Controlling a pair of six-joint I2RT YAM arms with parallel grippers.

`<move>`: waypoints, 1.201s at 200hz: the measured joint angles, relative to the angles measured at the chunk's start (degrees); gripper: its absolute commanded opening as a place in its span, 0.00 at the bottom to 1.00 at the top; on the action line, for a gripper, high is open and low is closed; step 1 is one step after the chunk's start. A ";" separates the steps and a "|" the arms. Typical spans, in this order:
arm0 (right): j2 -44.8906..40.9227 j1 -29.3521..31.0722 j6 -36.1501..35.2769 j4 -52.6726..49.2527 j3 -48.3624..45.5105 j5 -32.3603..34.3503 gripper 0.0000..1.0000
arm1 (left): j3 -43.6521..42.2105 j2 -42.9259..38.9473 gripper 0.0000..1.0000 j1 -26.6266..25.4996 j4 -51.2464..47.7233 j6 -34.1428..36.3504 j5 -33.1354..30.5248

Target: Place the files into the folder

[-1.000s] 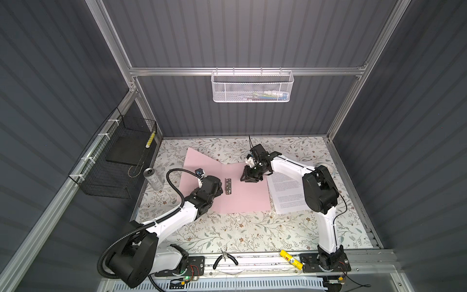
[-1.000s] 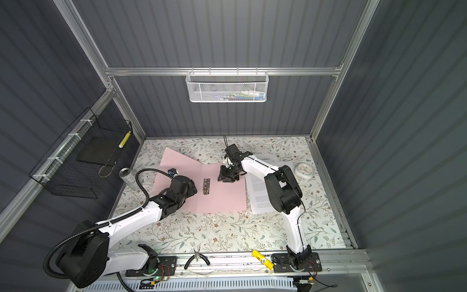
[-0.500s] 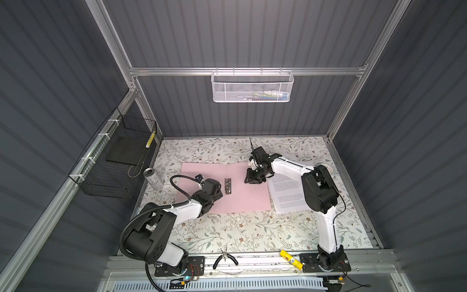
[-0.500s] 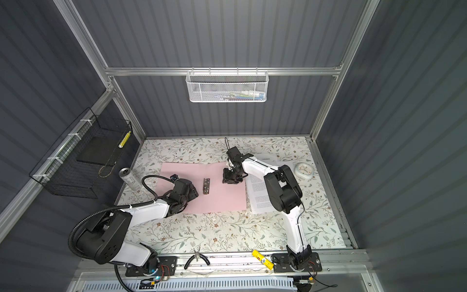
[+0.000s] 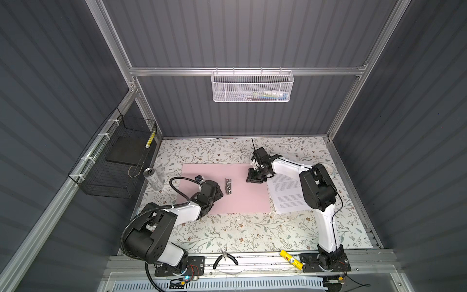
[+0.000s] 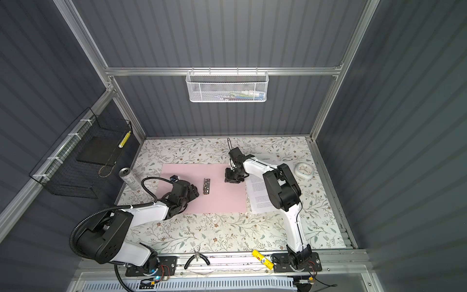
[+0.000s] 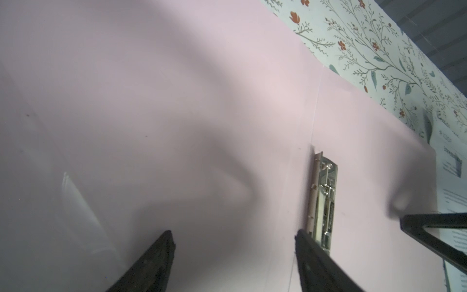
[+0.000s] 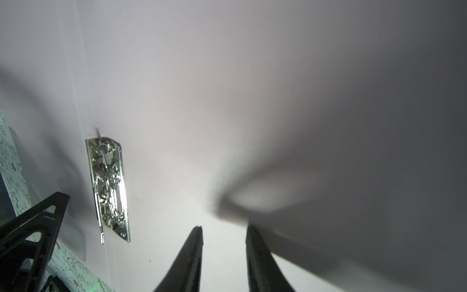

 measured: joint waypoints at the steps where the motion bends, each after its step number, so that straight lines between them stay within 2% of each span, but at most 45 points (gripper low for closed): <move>1: -0.04 0.00 0.00 0.02 -0.04 0.02 0.33 | 0.00 -0.04 0.77 0.00 0.00 0.00 0.07; 67: -4.72 0.55 2.91 1.33 -2.64 -2.78 0.29 | 1.70 -8.55 0.77 0.00 -4.22 1.29 2.58; 127: -8.28 5.86 5.42 3.15 -3.02 -7.67 0.30 | 2.49 -17.73 0.78 0.00 -7.87 2.43 2.78; 176: -3.91 8.57 5.73 -0.37 2.99 -11.43 0.31 | 2.49 -17.97 0.80 0.00 -10.88 4.48 1.92; 240: 2.47 10.71 4.61 -6.29 10.43 -14.27 0.25 | 0.37 -15.96 0.77 0.00 -9.38 5.16 1.53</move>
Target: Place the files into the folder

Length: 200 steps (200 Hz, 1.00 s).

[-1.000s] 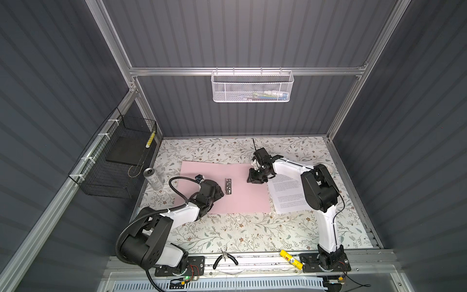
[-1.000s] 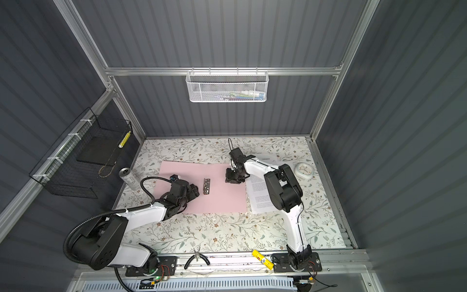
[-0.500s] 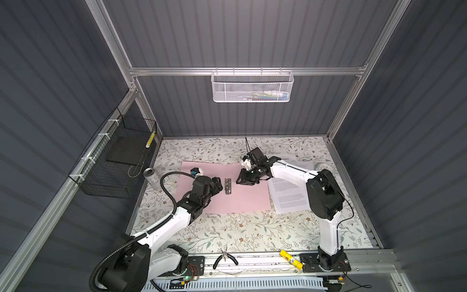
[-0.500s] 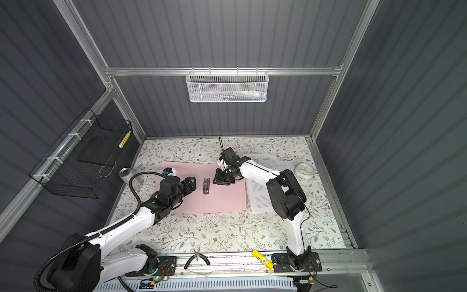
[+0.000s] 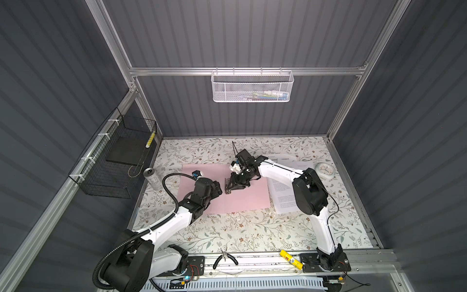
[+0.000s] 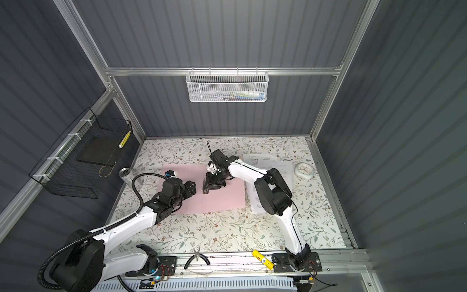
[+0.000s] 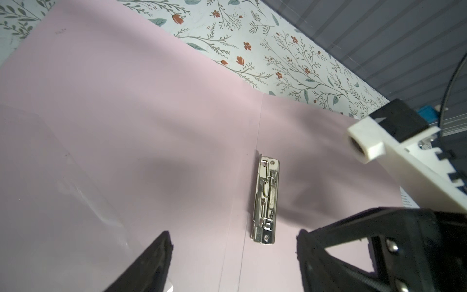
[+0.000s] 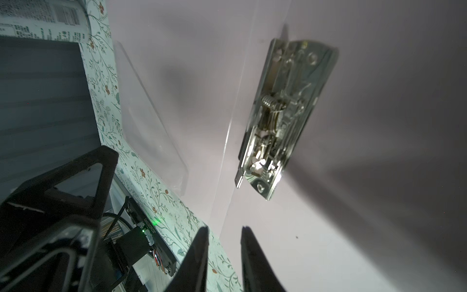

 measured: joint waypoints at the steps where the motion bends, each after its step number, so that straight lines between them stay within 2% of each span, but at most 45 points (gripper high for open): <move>1: 0.13 0.04 -0.07 -0.09 0.11 -0.02 0.25 | -0.09 0.00 0.77 0.00 0.07 -0.02 0.00; 122: 6.19 0.74 -1.25 -4.50 5.40 -1.31 0.21 | -6.08 3.15 0.69 0.00 6.56 -1.11 0.61; 200: 7.48 0.81 -1.46 -5.11 7.82 -1.99 0.13 | -8.07 3.15 0.68 0.00 8.00 -2.58 0.85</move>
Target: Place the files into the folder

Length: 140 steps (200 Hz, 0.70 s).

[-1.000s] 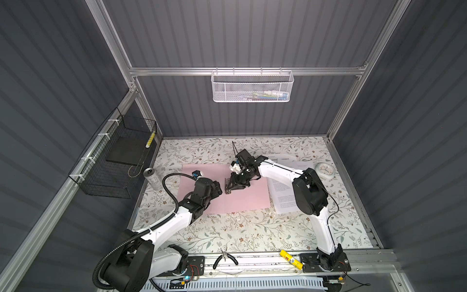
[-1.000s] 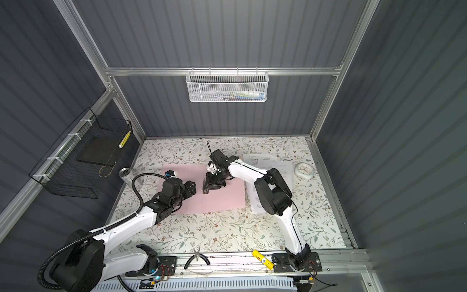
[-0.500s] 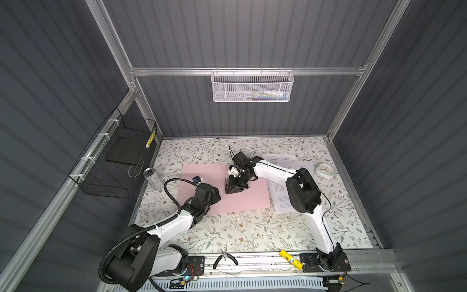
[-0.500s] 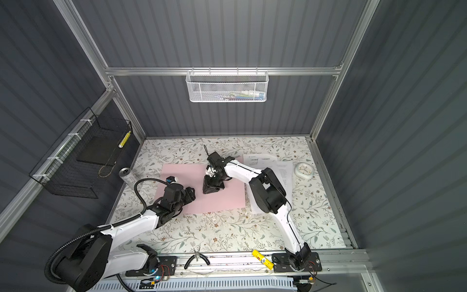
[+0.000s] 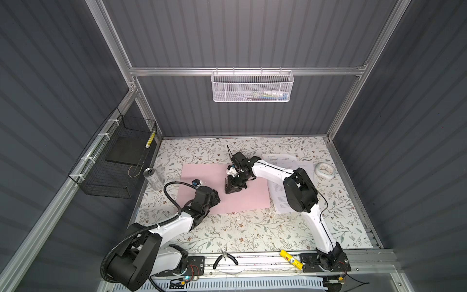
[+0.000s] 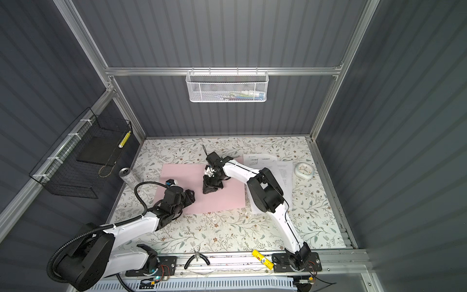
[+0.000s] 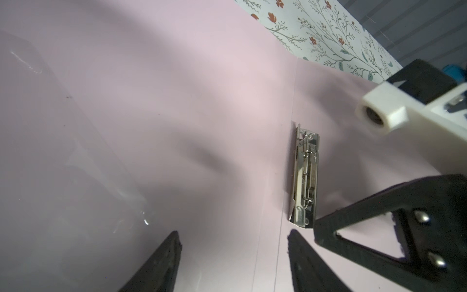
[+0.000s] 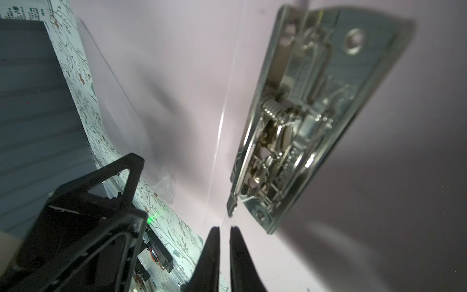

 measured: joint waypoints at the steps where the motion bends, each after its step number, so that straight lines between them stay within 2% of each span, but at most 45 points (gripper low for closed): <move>1: 0.02 0.00 -0.02 0.00 0.02 0.00 0.13 | -0.02 0.00 0.68 0.00 0.00 0.00 0.00; 34: 1.55 0.02 -0.15 -0.04 0.94 -0.37 0.19 | -1.01 0.00 0.68 0.00 0.11 -0.46 0.00; 65: 2.89 0.02 -0.15 -0.28 0.94 -0.57 0.20 | -1.44 0.00 0.68 0.00 0.39 -0.76 0.00; 116: 3.02 0.02 -0.15 -0.48 1.11 -0.55 0.18 | -1.64 0.02 0.68 0.00 1.42 -1.09 0.02; 140: 3.06 0.02 0.00 -0.42 1.22 -0.59 0.11 | -1.70 0.11 0.68 0.00 1.81 -1.11 0.00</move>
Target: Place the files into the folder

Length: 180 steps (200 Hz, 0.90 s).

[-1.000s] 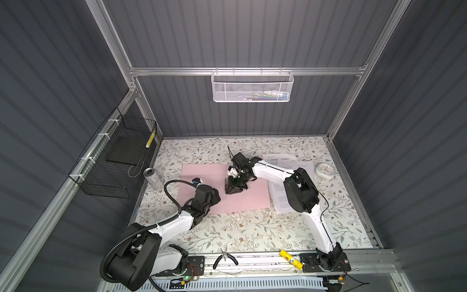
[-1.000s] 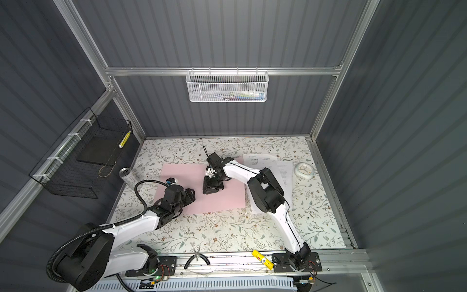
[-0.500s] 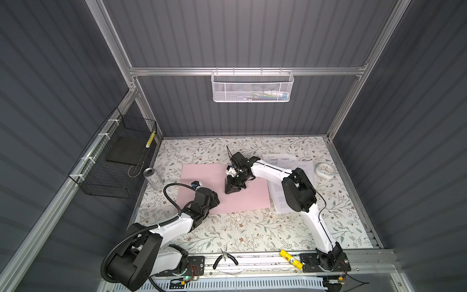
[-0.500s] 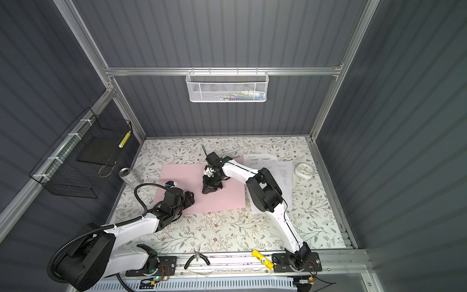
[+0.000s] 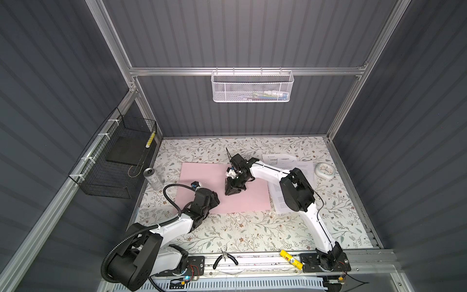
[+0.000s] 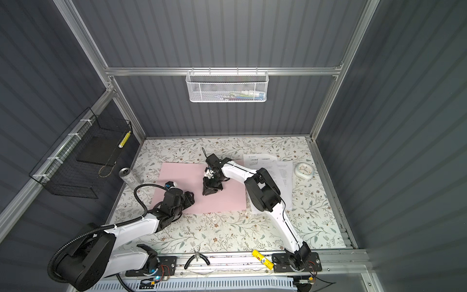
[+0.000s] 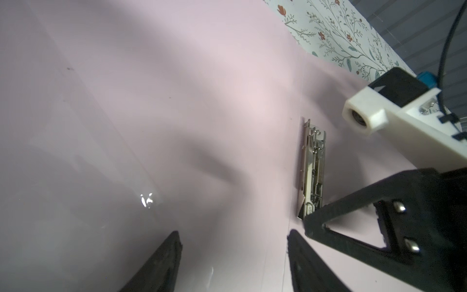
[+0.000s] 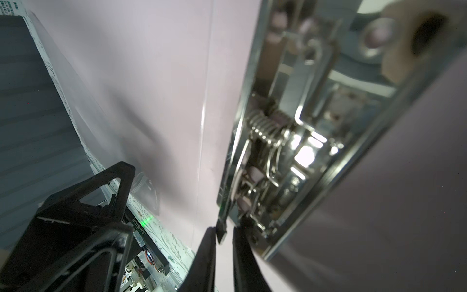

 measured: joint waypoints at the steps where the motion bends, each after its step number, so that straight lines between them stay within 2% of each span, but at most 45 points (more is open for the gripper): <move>1: 0.00 0.02 -0.04 -0.02 0.02 -0.02 0.11 | -0.02 0.02 0.68 0.00 0.02 0.00 0.00; 32: 0.31 0.04 -0.04 0.02 0.42 -0.76 0.04 | -0.35 1.20 0.68 0.00 0.90 -0.24 0.00; 81: 0.31 -0.13 0.13 0.26 0.61 -1.64 0.03 | -1.01 3.41 0.67 0.00 3.74 -0.44 -0.22; 97: 0.31 -0.28 0.31 0.28 0.57 -1.75 0.00 | -1.05 4.48 0.66 0.00 5.35 -0.44 -0.61; 180: 0.33 -0.76 -0.42 -1.51 0.50 1.07 0.00 | -1.38 10.69 0.61 0.61 15.56 -2.47 -1.46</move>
